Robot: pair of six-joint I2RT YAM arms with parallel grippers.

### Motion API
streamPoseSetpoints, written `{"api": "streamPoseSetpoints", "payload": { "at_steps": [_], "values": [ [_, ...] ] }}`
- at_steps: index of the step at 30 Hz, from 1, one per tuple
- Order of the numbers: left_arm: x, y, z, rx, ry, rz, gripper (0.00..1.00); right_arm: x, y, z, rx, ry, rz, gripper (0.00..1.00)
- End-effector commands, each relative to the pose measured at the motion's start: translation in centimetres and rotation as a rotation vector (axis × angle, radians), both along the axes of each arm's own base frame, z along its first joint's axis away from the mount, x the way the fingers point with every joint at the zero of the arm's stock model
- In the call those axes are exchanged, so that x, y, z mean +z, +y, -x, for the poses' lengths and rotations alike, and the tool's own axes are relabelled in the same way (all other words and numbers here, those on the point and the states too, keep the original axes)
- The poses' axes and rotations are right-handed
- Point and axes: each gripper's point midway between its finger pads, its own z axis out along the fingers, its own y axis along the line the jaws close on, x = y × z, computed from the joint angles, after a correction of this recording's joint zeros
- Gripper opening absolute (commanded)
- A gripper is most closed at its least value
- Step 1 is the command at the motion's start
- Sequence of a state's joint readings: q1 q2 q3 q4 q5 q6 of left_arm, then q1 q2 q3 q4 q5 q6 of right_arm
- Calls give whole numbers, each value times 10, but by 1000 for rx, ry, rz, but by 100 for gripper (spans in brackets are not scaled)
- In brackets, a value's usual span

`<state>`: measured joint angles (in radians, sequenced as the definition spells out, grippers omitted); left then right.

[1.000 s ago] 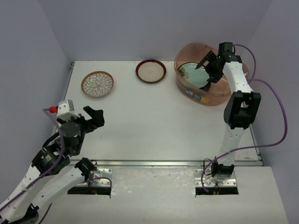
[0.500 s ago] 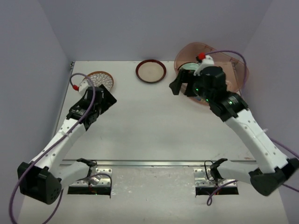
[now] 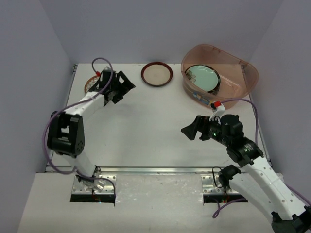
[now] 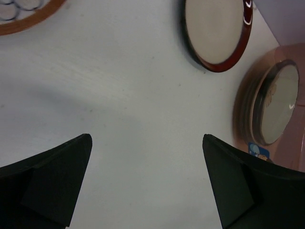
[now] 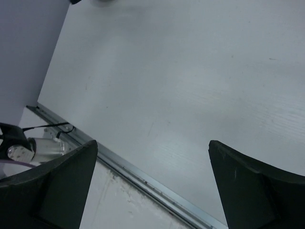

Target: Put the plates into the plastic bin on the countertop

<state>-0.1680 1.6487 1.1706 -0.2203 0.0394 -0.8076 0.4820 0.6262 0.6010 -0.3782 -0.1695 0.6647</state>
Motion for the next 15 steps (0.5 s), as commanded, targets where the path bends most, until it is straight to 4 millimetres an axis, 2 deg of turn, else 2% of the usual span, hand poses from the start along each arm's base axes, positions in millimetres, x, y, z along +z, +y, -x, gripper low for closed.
{"api": "streamPoseSetpoints", "payload": {
  "at_steps": [1,4,7,10,11,12,13,15],
  "values": [
    [2,-49,-61,-158,-116,63,100,28,1,29,42,-80,-143,99],
    [-19,-62,-93,-180,-120,68,100,11,-6,40,13,-59,-173,99],
    [-39,-61,-119,-159,-109,37,100,2,-8,48,8,-70,-226,99],
    [-78,-57,-134,-144,-53,2,99,-1,-7,57,26,-68,-255,99],
    [-82,-56,-142,-141,-50,5,99,-1,-6,59,37,-61,-257,99],
    [-101,-55,-143,-144,-12,9,97,-2,-6,61,41,-55,-253,99],
    [-104,-55,-144,-145,-6,12,94,-5,-7,62,41,-37,-243,99],
    [-123,-55,-153,-148,28,18,86,-8,-7,65,45,-7,-226,99]
  ]
}}
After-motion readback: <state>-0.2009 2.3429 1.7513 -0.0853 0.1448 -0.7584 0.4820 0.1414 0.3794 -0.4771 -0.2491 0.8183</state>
